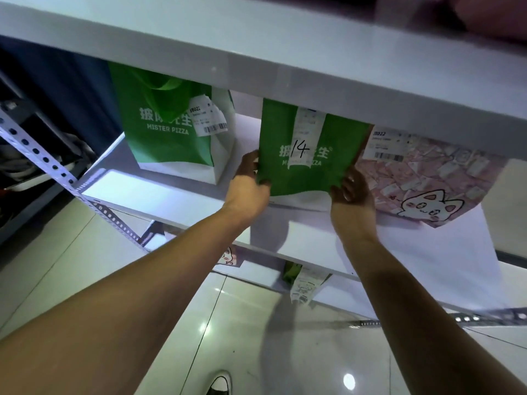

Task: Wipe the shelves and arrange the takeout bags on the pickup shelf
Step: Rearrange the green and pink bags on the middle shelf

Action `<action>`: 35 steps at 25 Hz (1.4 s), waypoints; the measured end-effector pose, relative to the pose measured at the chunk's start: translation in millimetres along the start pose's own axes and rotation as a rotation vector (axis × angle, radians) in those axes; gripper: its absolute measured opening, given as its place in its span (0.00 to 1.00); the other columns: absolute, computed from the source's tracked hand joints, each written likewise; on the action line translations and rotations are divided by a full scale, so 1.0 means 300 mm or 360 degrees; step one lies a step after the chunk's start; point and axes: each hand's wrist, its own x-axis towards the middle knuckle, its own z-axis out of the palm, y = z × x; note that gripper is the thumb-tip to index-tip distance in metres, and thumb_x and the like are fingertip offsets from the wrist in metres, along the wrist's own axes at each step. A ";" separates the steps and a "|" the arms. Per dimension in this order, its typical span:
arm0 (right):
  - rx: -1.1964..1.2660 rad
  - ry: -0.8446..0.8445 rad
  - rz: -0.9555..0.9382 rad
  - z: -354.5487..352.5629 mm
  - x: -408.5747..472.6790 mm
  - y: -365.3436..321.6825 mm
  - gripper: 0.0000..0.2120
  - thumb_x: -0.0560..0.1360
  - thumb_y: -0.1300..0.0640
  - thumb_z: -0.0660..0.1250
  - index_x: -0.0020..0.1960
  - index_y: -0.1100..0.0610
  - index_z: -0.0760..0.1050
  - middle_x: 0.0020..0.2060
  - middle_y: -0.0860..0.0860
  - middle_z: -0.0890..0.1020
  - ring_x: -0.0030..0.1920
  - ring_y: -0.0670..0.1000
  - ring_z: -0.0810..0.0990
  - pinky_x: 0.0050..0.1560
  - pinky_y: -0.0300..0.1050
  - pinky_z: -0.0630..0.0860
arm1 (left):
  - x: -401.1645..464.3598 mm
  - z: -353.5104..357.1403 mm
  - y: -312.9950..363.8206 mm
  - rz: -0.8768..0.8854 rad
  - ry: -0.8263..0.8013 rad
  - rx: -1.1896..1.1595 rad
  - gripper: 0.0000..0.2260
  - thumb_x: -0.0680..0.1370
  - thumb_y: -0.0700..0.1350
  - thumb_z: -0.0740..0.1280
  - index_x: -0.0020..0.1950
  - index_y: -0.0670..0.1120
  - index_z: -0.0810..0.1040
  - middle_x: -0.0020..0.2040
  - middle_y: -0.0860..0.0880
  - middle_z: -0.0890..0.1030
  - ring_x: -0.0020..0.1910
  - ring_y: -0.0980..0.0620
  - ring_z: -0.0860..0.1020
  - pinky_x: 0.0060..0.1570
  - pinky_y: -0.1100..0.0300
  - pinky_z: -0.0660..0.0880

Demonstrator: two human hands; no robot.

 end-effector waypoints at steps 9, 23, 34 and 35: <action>-0.0109 0.0261 -0.0037 -0.113 -0.249 0.020 0.06 0.81 0.59 0.66 0.55 0.56 0.81 0.42 0.50 0.85 0.41 0.47 0.81 0.44 0.43 0.78 | -0.333 -0.073 -0.012 -0.0068 0.0253 -0.0177 0.08 0.82 0.48 0.63 0.62 0.53 0.76 0.44 0.57 0.81 0.40 0.61 0.79 0.33 0.74 0.72; 0.0005 0.0037 0.0125 -0.304 -0.794 -0.262 0.11 0.81 0.59 0.65 0.45 0.47 0.81 0.38 0.49 0.86 0.36 0.45 0.80 0.38 0.42 0.78 | -0.874 -0.337 0.236 -0.0202 0.0352 -0.0389 0.08 0.83 0.47 0.62 0.47 0.53 0.79 0.45 0.49 0.83 0.43 0.55 0.79 0.41 0.65 0.75; 0.0006 -0.0161 -0.0160 -0.205 -0.829 -0.740 0.09 0.80 0.62 0.67 0.44 0.51 0.83 0.40 0.46 0.88 0.40 0.48 0.86 0.45 0.50 0.84 | -0.866 -0.767 0.463 -0.0114 0.0406 -0.0621 0.08 0.82 0.45 0.66 0.45 0.49 0.82 0.41 0.40 0.85 0.41 0.39 0.82 0.45 0.46 0.79; -0.0006 -0.0161 -0.0195 -0.180 -0.824 -0.777 0.10 0.79 0.62 0.68 0.44 0.51 0.83 0.39 0.45 0.88 0.40 0.47 0.86 0.44 0.47 0.83 | -0.844 -0.806 0.470 -0.0095 0.0380 -0.0629 0.08 0.82 0.44 0.65 0.45 0.48 0.82 0.42 0.37 0.84 0.39 0.41 0.81 0.43 0.48 0.77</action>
